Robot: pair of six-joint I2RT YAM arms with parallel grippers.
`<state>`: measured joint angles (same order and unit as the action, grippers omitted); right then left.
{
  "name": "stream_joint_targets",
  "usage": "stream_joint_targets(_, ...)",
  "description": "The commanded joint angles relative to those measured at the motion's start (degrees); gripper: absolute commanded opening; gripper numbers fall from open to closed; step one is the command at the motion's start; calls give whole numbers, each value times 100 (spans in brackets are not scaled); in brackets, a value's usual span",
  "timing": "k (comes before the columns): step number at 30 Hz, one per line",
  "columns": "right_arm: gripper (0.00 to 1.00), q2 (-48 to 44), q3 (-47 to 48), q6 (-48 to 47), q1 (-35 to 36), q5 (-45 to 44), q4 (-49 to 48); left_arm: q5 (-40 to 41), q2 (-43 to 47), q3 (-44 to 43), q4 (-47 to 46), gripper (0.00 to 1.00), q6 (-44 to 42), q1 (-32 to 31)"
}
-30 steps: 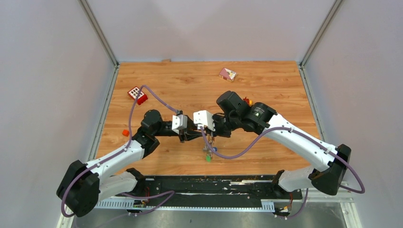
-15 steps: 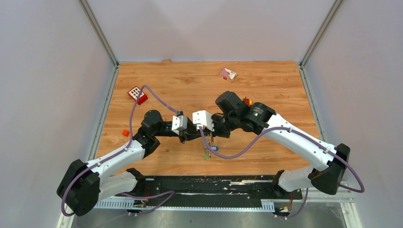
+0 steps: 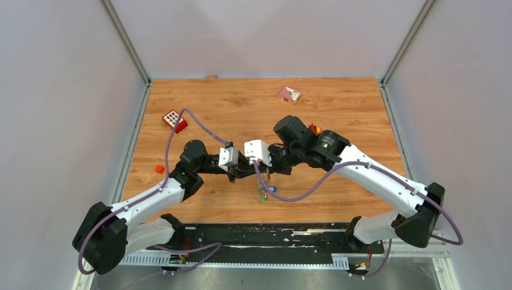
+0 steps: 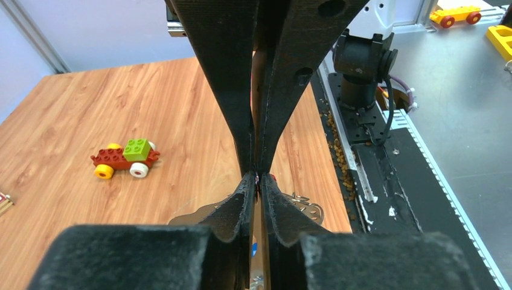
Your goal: Put the keys on the keyring
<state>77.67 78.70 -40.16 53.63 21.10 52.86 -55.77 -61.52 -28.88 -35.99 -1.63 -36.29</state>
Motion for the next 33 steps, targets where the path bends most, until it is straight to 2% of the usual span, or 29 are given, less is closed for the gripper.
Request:
stream_joint_targets(1,0,-101,147,79,43,100,-351,-71,-15,-86,-83,11,-40,-19)
stream_joint_targets(5,0,-129,145,89,43,88,-363,-90,-35,-104,-46,0,-63,-20)
stream_joint_targets(10,1,-187,54,87,36,21,-403,-2,19,-94,-27,0,-3,-21)
stream_joint_targets(18,28,-484,-331,94,-174,331,-498,-5,112,65,-707,0,472,21)
stream_joint_targets(22,36,-592,-506,73,-272,644,-567,-90,119,157,-1141,0,727,34)
stream_joint_targets(27,34,-533,-600,60,-291,847,-672,-206,119,214,-1402,0,852,35)
stream_joint_targets(33,17,-474,-644,18,-291,899,-709,-280,149,273,-1547,0,883,33)
